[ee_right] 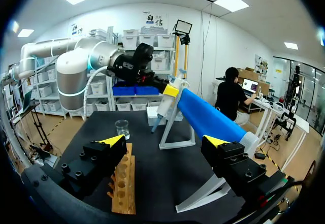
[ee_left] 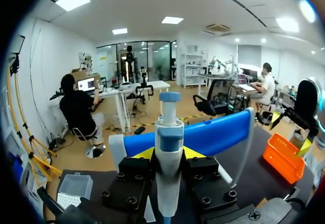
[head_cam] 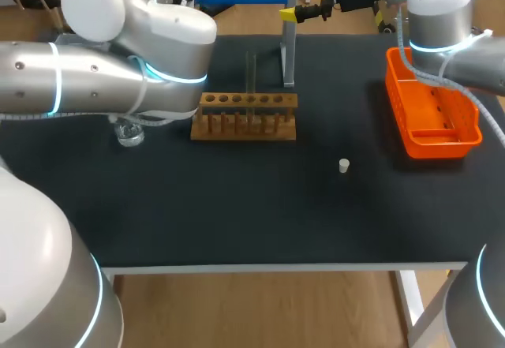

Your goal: Invert the test tube, pick up the pipette, mount the tip to pipette, aspirate from beaker and dispense into the tube, eject the tip, return the pipette, and cap with the stopper.

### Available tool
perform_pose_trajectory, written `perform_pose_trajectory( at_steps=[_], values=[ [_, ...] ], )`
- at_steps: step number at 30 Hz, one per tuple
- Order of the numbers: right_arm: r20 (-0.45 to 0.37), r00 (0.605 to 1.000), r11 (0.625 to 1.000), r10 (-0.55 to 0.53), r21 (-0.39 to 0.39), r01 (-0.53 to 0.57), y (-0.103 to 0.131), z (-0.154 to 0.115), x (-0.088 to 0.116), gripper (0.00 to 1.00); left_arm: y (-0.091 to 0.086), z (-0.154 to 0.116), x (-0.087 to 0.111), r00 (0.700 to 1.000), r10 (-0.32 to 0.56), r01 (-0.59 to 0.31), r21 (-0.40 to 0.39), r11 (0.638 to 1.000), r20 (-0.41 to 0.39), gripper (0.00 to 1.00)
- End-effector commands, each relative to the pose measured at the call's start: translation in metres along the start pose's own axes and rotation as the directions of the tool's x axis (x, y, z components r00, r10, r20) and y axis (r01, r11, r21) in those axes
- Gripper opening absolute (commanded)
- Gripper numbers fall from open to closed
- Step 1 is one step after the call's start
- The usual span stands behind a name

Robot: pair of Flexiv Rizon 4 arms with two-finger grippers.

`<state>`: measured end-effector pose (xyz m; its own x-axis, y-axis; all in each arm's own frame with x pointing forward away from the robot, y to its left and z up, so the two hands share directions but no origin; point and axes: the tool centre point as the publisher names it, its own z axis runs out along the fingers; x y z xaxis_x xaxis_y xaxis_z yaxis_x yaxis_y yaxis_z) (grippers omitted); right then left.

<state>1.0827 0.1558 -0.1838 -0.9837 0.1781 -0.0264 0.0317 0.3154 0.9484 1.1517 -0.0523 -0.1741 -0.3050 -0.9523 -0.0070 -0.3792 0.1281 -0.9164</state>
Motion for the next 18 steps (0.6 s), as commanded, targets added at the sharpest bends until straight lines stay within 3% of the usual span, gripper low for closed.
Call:
perform_pose_trajectory(
  at_steps=[1,18],
  values=[
    [-0.004,1.000,1.000,0.001,0.003,-0.001,0.001,-0.001,-0.001,1.00,-0.004,0.005,0.000,1.000,0.001,-0.001,-0.010,1.000,0.003,0.00],
    [-0.004,1.000,1.000,0.001,0.003,-0.001,0.001,-0.001,-0.001,1.00,-0.001,0.023,-0.004,1.000,-0.009,0.010,-0.037,0.999,0.019,0.00]
  ],
)
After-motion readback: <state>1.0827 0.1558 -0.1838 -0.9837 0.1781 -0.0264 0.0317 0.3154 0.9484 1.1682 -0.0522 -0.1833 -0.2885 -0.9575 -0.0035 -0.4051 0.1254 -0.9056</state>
